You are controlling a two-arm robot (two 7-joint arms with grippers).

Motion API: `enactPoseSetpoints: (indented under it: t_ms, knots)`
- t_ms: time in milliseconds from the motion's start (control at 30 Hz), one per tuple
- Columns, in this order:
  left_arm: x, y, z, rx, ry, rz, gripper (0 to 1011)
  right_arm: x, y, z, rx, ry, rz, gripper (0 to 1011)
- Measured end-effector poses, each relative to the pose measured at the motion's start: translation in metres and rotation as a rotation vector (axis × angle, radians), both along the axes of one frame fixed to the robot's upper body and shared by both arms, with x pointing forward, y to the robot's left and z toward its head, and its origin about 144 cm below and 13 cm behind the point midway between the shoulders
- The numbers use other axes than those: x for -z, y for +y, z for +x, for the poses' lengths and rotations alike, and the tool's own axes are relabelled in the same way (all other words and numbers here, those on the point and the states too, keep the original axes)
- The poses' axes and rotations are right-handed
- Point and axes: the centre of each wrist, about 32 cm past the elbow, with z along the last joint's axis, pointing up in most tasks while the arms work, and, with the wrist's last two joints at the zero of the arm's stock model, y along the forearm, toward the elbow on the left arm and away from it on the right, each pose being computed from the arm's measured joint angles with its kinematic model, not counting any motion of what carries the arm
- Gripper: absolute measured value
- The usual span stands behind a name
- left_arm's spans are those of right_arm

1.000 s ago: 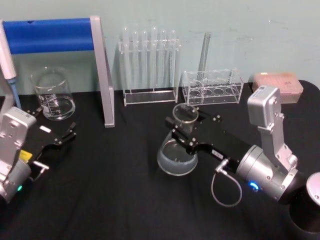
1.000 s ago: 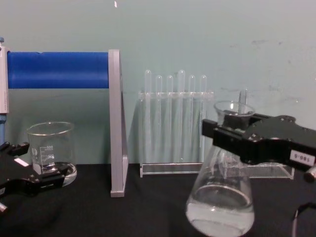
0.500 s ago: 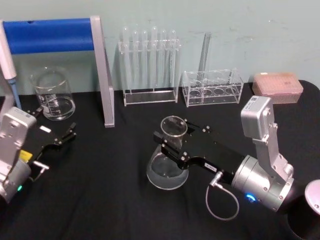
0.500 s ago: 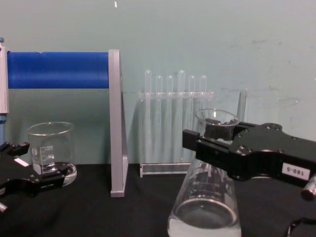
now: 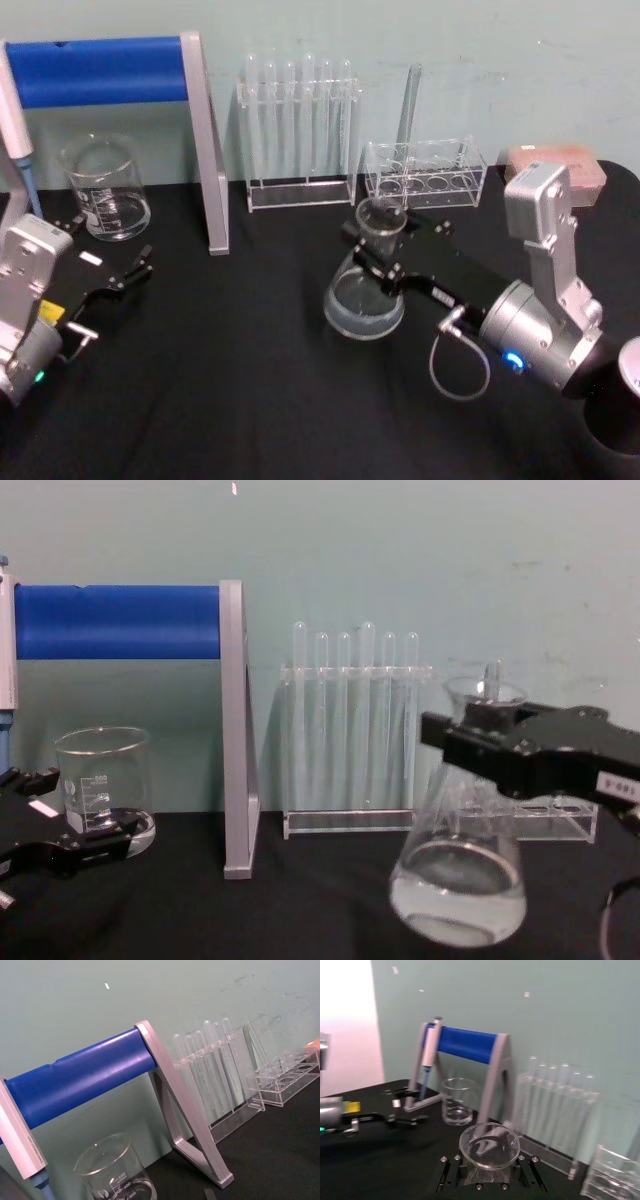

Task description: Grasp the erlenmeyer flask with one hand, shake it three times, then place it back.

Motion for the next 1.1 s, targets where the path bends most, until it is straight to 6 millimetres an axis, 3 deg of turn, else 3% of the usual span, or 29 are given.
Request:
enactPoseSetpoints:
  t_ms: [600,1100]
  knots:
    - [0.0,0.0,0.0,0.0,0.0,0.0,1001,0.0,-0.032,0.031,0.255,-0.024,-0.006,449]
    - [0.0,0.0,0.0,0.0,0.0,0.0,1001,-0.003,-0.051,0.041,0.377,-0.04,-0.003,449]
